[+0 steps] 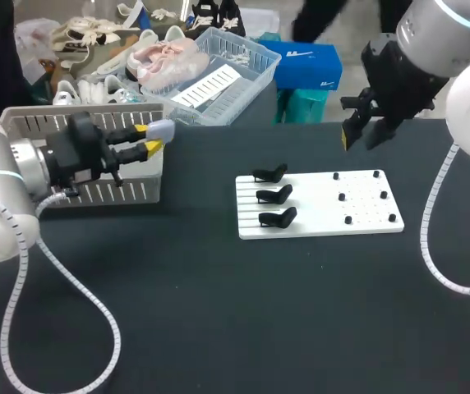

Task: Pick up each earbud case from the left stands, insert the matching earbuds, close the lid, and place the case in the box.

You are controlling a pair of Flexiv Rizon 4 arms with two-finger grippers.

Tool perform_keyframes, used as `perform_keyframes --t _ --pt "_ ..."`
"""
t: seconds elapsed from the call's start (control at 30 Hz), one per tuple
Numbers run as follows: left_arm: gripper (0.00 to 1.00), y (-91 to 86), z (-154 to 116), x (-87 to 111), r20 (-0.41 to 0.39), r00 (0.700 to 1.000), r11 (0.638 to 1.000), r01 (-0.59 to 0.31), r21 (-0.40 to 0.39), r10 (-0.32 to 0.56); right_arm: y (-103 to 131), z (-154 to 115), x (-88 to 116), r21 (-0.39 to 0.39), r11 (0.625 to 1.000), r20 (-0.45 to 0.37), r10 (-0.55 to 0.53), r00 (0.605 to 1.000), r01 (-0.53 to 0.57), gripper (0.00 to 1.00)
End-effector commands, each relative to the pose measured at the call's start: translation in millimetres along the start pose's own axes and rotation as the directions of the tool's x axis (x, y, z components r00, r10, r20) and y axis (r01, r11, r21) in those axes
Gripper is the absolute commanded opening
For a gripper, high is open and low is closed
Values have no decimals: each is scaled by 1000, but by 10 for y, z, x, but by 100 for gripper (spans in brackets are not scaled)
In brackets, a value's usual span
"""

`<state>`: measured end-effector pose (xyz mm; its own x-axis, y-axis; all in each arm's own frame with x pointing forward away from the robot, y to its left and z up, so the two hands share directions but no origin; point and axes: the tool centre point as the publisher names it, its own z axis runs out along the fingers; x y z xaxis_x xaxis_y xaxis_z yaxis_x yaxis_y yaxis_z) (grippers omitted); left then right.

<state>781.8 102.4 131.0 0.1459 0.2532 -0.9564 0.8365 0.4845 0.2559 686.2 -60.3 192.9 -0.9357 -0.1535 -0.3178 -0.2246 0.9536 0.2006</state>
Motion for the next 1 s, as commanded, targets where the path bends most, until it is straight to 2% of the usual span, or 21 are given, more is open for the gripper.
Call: perform_keyframes --t 0.03,0.17,0.27,0.57,0.73,1.0 --pt "0 46 -135 61 -11 1000 989 -8 -149 7 56 -13 -36 13 1000 -5 7 1000 -7 37" --pt "0 179 -239 152 -40 999 983 -7 -184 -1 100 -19 -68 17 1000 -2 14 1000 -14 38" --pt "0 271 -307 194 -45 999 979 -3 -203 -6 111 -25 -88 -20 1000 41 15 999 -14 39" --pt "0 484 -422 362 -78 996 972 19 -235 -38 143 -5 -151 -53 998 134 -14 991 22 40" --pt "0 581 -409 478 -99 993 972 32 -231 -56 128 18 -196 -55 998 161 -23 987 32 44" --pt "0 781 -333 643 -148 986 978 48 -205 -79 94 89 -260 -53 998 153 -14 988 22 44"
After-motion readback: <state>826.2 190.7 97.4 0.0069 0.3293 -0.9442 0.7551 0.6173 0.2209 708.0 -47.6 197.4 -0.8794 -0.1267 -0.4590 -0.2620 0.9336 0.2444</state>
